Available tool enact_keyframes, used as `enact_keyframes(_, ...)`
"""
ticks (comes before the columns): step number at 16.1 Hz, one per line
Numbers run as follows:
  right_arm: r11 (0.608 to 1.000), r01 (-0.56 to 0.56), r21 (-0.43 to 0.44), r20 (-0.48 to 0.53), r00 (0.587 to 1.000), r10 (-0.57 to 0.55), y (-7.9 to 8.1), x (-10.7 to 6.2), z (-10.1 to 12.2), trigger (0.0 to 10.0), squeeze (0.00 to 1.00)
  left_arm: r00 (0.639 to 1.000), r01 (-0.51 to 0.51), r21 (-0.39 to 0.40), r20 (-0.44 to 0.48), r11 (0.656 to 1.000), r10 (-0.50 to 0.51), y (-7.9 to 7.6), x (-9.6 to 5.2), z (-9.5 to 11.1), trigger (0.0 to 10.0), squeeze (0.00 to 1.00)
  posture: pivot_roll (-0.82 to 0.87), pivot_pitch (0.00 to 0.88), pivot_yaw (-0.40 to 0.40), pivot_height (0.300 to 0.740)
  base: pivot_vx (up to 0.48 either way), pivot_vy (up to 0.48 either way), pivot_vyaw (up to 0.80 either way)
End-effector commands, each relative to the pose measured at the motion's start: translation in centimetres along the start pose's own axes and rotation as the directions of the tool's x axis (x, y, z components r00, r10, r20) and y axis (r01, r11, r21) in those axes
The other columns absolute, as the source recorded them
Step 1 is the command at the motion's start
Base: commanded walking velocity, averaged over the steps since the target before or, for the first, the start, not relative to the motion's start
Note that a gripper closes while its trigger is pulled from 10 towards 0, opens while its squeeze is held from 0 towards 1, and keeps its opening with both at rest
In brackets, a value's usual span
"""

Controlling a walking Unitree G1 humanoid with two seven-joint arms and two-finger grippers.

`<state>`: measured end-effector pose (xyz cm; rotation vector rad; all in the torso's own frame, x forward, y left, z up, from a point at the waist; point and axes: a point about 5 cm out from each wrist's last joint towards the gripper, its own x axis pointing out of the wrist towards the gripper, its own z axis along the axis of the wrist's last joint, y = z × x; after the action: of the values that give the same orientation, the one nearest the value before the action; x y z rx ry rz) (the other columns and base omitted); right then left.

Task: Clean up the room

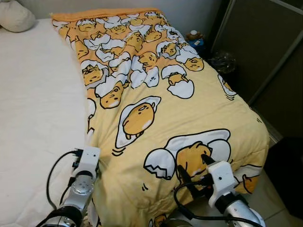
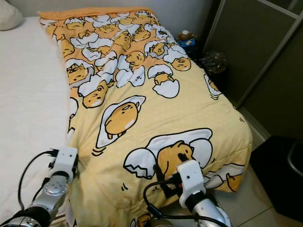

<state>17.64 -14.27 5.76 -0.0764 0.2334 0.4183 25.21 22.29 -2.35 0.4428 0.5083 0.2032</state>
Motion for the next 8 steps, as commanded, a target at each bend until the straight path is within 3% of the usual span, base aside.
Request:
enact_keyframes(1,1.000,0.011,-0.006,0.015,1.000,-0.011,-0.3,0.0,0.4,10.0,0.00,0.993,-0.076,0.067,-0.087,0.995,0.082,1.5,-0.5,-2.3,10.0,1.00,-0.16,0.089,-0.057,0.740,0.000,0.000,0.00)
enact_keyframes(5,1.000,0.010,-0.007,0.014,1.000,-0.010,-0.2,0.3,0.2,10.0,0.00,0.994,-0.104,0.094,-0.028,0.990,0.107,2.0,0.1,-1.0,10.0,1.00,-0.15,0.080,-0.058,0.740,0.000,0.000,0.00)
enact_keyframes(8,1.000,0.014,-0.008,0.021,1.000,-0.014,-0.4,0.8,0.3,10.0,0.00,0.990,-0.140,0.053,0.030,0.989,0.139,3.2,0.6,0.1,10.0,1.00,-0.13,0.067,-0.056,0.740,0.000,0.000,0.00)
